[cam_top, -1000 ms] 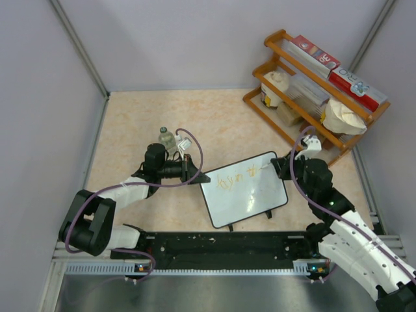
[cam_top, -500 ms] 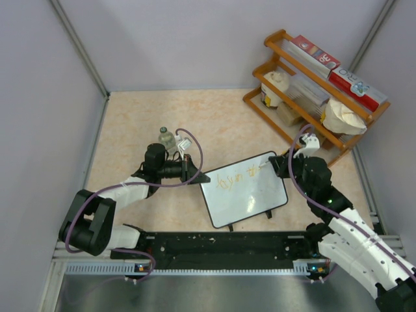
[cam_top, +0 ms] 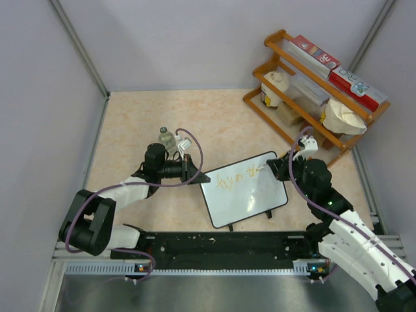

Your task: Write a sentence on the whiteboard

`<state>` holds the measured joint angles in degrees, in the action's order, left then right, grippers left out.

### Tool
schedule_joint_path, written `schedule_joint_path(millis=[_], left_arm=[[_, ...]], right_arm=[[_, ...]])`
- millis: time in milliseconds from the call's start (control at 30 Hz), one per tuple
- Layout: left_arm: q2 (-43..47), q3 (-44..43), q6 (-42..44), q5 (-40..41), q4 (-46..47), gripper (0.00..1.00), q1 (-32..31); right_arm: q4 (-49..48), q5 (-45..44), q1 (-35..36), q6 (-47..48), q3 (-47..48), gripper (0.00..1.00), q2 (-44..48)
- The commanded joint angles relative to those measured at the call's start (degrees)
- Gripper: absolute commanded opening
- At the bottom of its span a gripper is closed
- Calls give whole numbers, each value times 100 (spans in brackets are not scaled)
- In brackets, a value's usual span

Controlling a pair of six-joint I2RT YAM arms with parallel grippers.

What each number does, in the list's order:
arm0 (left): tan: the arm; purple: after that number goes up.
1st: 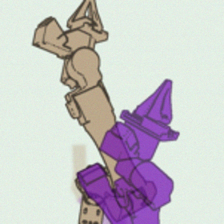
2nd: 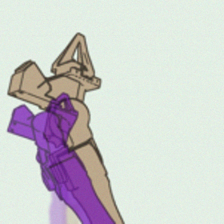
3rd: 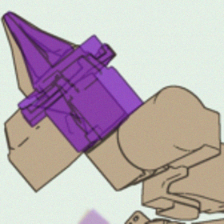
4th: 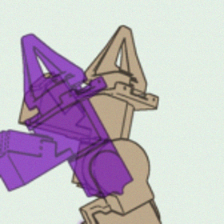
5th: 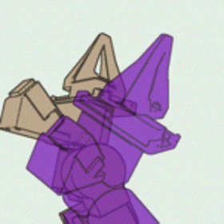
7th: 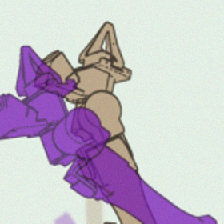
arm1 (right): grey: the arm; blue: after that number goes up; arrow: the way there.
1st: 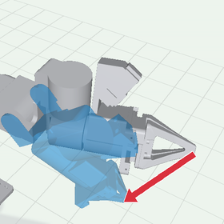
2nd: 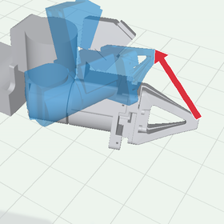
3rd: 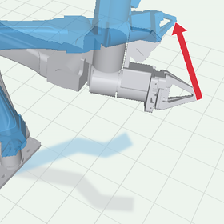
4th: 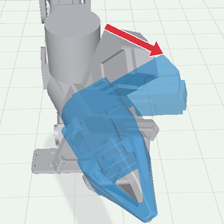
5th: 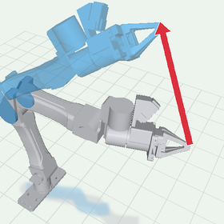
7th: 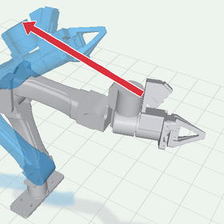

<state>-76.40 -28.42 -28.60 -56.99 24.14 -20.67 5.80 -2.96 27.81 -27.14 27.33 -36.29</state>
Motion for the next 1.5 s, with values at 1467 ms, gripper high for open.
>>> schedule_joint_path(millis=[1467], left_arm=[[-182, 162, 786, 733, -349, 0, 1]], right_arm=[[641, -513, -83, -2, 281, 0, 500]])
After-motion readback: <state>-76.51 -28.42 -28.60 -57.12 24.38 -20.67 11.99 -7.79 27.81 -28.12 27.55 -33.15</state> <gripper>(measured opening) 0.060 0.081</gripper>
